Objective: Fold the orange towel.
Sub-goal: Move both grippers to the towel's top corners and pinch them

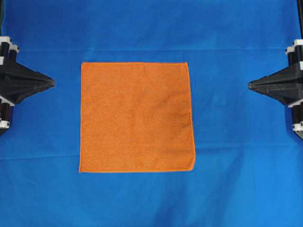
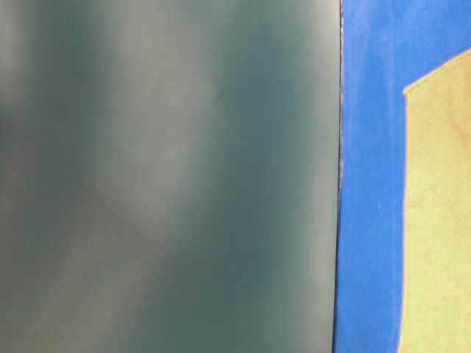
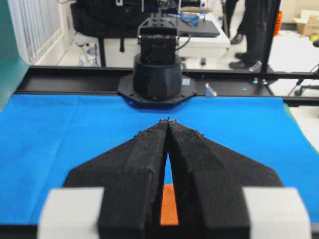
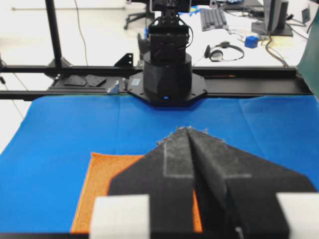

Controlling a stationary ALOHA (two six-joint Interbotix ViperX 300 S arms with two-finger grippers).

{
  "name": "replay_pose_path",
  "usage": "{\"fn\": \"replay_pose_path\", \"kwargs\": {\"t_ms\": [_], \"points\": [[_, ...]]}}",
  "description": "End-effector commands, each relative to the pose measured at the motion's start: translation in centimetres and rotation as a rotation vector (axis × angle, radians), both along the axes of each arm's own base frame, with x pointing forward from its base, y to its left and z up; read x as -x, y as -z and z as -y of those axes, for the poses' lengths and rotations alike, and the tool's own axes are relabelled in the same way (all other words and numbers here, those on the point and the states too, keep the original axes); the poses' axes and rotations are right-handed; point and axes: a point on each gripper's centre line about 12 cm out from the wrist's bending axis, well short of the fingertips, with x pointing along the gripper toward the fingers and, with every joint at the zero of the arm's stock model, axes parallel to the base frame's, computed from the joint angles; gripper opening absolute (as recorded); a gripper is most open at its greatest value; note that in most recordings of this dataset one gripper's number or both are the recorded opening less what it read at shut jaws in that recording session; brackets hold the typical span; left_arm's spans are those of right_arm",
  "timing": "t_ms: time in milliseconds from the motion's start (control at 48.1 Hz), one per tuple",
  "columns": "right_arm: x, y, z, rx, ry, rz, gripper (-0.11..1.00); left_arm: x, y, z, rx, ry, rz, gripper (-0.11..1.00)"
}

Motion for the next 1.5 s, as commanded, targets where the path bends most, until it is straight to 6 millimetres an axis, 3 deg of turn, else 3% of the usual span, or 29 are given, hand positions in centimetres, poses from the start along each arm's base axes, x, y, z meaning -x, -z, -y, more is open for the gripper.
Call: {"fn": "replay_pose_path", "kwargs": {"t_ms": [0,270,603,686,873,956,1185,1476], "points": [[-0.6,-0.6,0.5,-0.012,0.026,0.002,0.02,-0.3,0.2,-0.3,0.052,-0.017,-0.047,0.01],[-5.2,0.8,3.1,-0.038,0.126,-0.253,0.02,-0.3,2.5,-2.1,0.089,-0.106,-0.197,0.01],[-10.3,6.6,8.6,-0.107,0.277,-0.520,0.03,-0.8,7.8,-5.2,0.161,-0.262,-0.363,0.03],[-11.3,8.2,9.7,-0.122,0.301,-0.572,0.04,-1.0,9.5,-5.9,0.175,-0.292,-0.403,0.18],[-13.0,12.4,11.7,-0.153,0.338,-0.692,0.55,-1.4,12.9,-7.5,0.193,-0.361,-0.458,0.71],[-13.3,14.1,12.5,-0.168,0.355,-0.736,0.61,-1.6,14.3,-8.3,0.204,-0.393,-0.487,0.88],[-13.2,17.4,13.8,-0.195,0.385,-0.814,0.57,-2.9,18.2,-10.1,0.234,-0.441,-0.607,0.90],[-13.8,19.6,14.2,-0.198,0.386,-0.847,0.57,-3.3,21.5,-11.4,0.269,-0.482,-0.719,0.90]]}}
